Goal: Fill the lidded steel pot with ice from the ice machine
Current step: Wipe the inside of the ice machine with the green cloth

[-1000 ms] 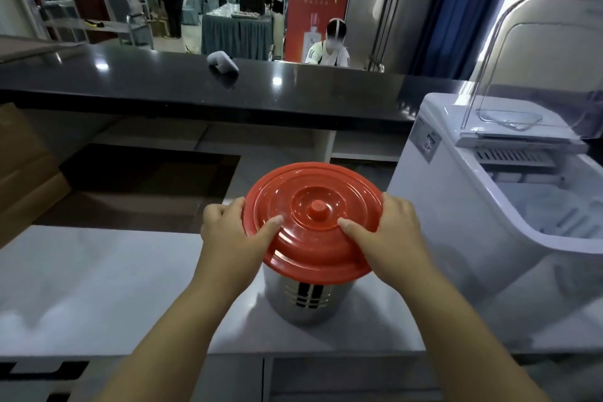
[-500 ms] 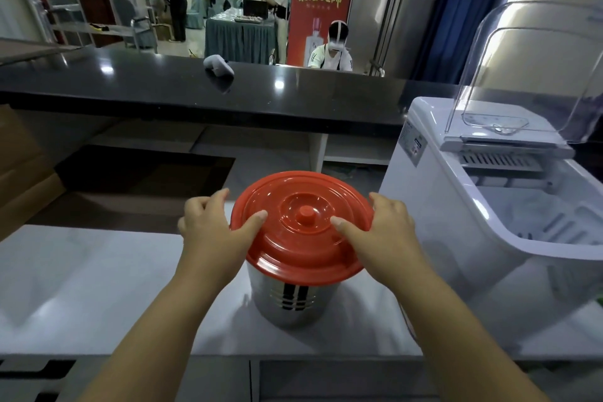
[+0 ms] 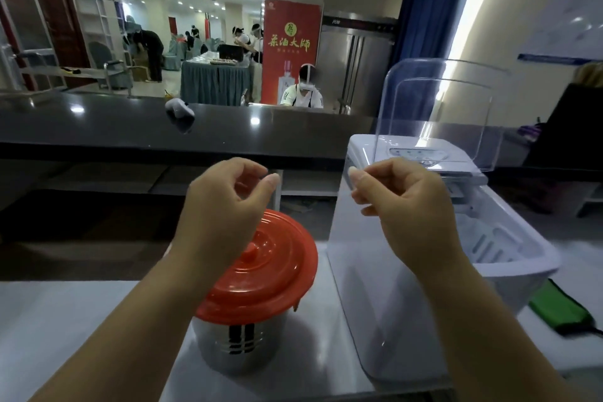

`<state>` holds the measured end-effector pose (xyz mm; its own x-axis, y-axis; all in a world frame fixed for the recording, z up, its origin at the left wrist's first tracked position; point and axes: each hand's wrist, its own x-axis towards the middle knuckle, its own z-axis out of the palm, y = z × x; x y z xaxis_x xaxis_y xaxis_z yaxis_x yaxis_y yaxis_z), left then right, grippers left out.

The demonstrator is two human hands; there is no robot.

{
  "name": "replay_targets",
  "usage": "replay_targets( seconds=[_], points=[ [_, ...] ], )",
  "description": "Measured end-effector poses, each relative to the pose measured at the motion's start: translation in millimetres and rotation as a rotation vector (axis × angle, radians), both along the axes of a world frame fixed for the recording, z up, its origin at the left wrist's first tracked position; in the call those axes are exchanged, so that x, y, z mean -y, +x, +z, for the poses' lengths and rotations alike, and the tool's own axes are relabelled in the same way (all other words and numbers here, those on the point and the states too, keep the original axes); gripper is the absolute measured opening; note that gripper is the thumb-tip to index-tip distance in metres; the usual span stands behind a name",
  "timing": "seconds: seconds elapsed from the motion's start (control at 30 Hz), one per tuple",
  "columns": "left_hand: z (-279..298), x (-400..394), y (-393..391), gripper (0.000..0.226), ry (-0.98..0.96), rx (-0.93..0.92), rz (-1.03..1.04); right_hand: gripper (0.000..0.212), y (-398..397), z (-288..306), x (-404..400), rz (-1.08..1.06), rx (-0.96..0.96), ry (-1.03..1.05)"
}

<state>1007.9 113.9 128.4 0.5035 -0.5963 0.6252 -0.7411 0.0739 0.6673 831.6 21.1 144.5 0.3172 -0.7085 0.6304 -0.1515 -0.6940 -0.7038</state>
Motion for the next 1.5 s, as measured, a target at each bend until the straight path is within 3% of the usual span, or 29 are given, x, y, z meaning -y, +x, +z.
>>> replay_targets(
  seconds=[0.3,0.63,1.17,1.5],
  points=[
    [36,65,-72,0.008,-0.043,-0.017,-0.222,0.009,-78,23,54,-0.171,0.103,0.025],
    [36,120,-112,0.029,-0.069,-0.023,-0.229,0.014,-143,19,119,-0.318,0.11,0.142],
    [40,152,-143,0.018,0.006,0.015,-0.327,0.013,-165,7,153,-0.368,0.138,0.15],
    [46,172,-209,0.02,0.019,0.068,-0.232,0.013,-227,5,192,-0.206,0.127,0.154]
  ],
)
